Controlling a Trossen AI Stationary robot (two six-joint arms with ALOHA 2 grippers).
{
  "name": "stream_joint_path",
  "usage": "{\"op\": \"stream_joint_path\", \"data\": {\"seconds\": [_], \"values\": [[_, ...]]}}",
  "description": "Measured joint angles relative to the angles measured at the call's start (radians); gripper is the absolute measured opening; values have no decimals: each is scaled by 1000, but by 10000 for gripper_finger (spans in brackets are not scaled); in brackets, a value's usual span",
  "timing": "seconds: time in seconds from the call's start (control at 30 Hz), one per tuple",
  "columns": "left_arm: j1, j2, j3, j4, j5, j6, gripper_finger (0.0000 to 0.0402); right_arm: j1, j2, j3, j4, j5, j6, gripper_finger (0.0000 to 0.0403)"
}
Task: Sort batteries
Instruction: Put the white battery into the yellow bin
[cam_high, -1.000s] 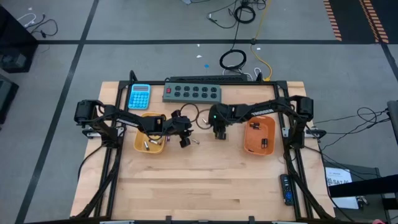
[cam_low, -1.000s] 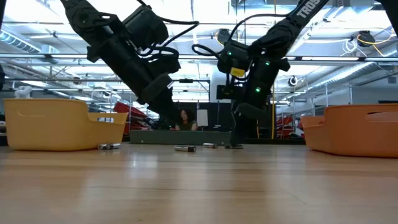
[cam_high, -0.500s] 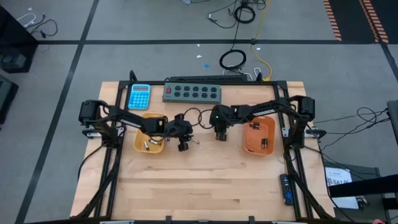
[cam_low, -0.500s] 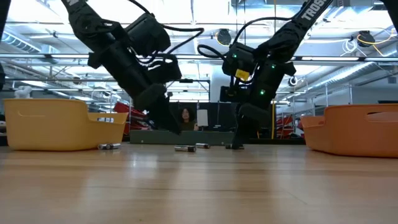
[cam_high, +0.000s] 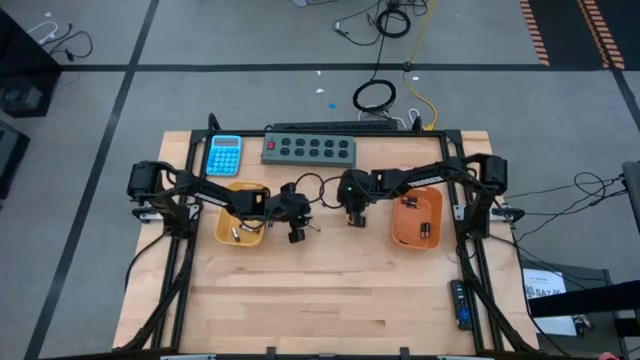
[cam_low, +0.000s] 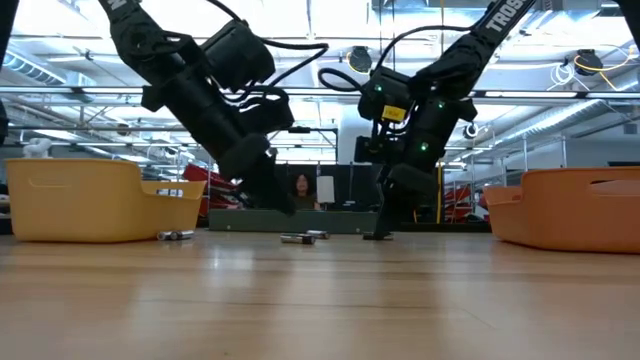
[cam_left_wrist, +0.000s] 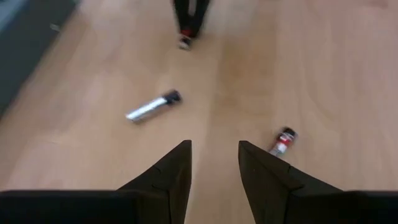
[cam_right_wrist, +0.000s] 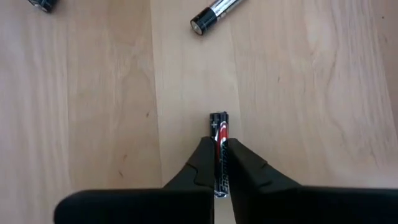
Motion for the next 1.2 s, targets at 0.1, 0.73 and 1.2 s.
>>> {"op": "stream_joint_path", "data": {"seconds": [0.1,0.73,1.2], "values": [[-6,0,0,19,-59,-14,141,6,-12,-2,26,7,-15,4],[-61,0,0,60,-277,173,225,66,-80,-53,285,30,-59,0],[-231,-78,0,1,-498,155,206,108,-82,-100,633,-186,-19,0]]}}
